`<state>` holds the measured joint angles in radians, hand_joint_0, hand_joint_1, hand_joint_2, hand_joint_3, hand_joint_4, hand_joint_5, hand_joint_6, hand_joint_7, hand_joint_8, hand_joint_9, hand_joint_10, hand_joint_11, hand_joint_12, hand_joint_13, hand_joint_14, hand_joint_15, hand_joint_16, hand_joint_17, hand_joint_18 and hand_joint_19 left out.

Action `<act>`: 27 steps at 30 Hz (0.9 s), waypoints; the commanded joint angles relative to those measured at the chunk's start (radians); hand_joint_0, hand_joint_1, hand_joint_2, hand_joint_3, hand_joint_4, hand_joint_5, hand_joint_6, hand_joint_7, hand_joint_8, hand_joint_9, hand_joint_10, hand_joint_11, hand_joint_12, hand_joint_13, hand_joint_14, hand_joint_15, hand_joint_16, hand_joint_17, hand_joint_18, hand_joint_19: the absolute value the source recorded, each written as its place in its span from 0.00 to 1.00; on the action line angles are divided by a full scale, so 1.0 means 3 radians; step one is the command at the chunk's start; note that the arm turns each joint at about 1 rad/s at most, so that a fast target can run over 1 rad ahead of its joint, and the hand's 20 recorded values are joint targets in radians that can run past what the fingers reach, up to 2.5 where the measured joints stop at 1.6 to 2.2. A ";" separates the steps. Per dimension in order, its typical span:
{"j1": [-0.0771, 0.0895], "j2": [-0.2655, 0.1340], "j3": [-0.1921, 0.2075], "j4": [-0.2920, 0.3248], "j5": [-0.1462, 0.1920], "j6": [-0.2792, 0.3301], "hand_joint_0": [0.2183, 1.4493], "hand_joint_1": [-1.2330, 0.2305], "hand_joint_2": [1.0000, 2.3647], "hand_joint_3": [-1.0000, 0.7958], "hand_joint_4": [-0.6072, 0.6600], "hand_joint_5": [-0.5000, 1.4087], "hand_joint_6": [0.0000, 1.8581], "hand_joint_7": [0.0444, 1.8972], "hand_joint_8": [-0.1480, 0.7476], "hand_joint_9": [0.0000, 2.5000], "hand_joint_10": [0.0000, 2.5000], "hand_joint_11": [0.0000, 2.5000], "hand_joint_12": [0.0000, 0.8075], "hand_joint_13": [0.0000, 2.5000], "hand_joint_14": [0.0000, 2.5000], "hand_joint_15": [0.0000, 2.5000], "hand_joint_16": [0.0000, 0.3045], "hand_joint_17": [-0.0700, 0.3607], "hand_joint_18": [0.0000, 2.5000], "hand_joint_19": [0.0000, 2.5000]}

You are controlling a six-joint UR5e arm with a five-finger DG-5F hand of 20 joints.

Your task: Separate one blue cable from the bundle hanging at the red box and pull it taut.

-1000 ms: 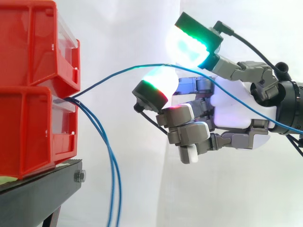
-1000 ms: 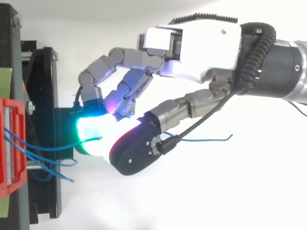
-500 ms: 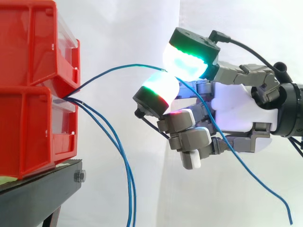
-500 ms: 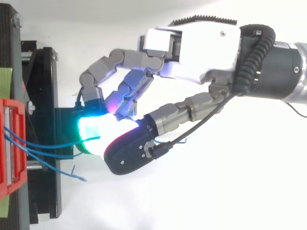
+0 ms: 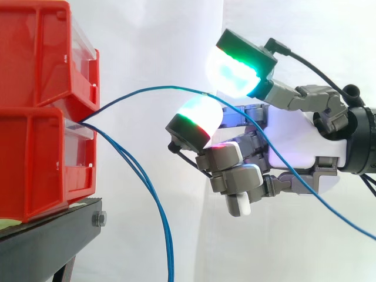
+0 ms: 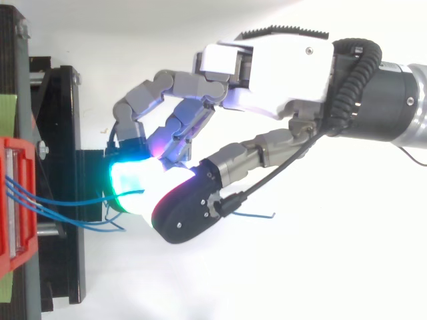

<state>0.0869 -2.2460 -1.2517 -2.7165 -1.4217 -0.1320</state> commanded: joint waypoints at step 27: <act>0.0017 0.0001 -0.0005 -0.0098 0.0004 0.0041 0.26 0.45 0.00 0.28 0.59 0.17 0.41 0.59 0.53 0.35 0.00 0.61 0.52 0.39 0.01 0.57 0.17 0.44 0.34 0.35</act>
<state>0.0909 -2.2458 -1.2529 -2.7408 -1.4205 -0.1227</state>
